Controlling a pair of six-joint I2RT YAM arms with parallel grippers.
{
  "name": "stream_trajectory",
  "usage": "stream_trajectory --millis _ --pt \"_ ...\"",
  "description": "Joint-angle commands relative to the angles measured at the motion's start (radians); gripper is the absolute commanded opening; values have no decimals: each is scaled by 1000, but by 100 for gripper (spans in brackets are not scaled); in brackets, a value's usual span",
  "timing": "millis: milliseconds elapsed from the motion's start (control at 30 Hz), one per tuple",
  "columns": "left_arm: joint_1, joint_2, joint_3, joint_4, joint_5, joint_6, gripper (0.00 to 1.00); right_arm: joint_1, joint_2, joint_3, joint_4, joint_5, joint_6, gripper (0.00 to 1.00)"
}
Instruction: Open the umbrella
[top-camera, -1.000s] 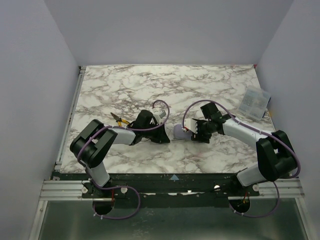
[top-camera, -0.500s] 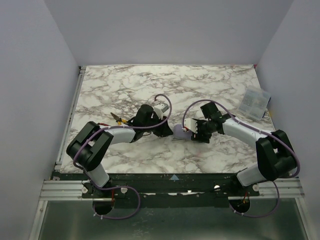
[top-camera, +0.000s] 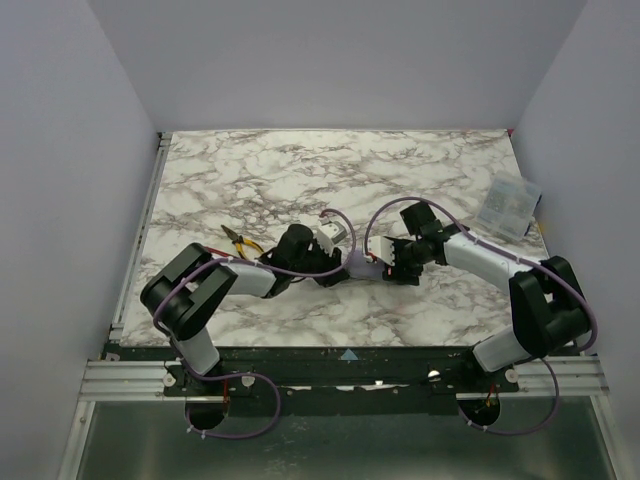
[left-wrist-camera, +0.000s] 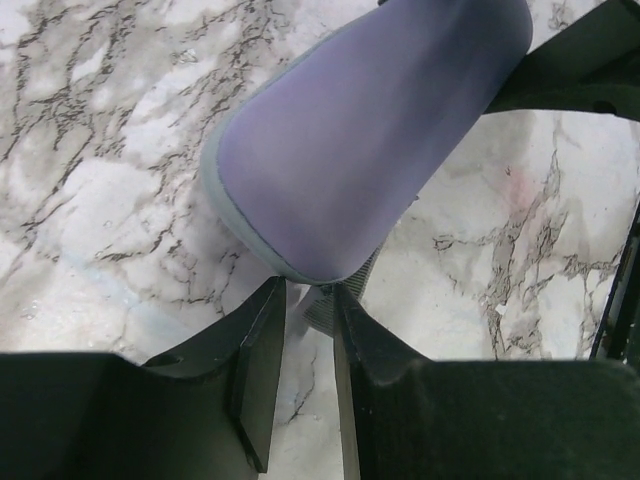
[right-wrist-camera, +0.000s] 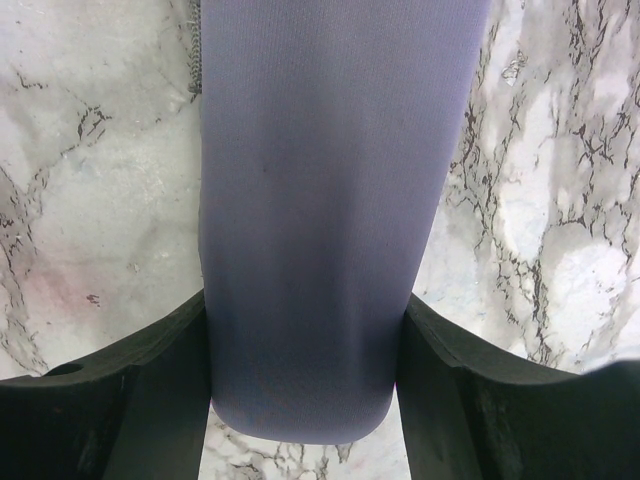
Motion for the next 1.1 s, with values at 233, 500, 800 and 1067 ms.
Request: stream_trajectory --millis 233,500,800,1067 --pt "-72 21 -77 136 -26 82 29 1 55 0 -82 -53 0 27" --pt "-72 77 -33 119 -133 -19 27 2 65 12 -101 -64 24 26" --pt "-73 64 -11 93 -163 -69 7 1 63 8 -101 -56 44 24" --pt "-32 8 -33 12 -181 -17 0 2 48 -41 -100 -39 -64 18"
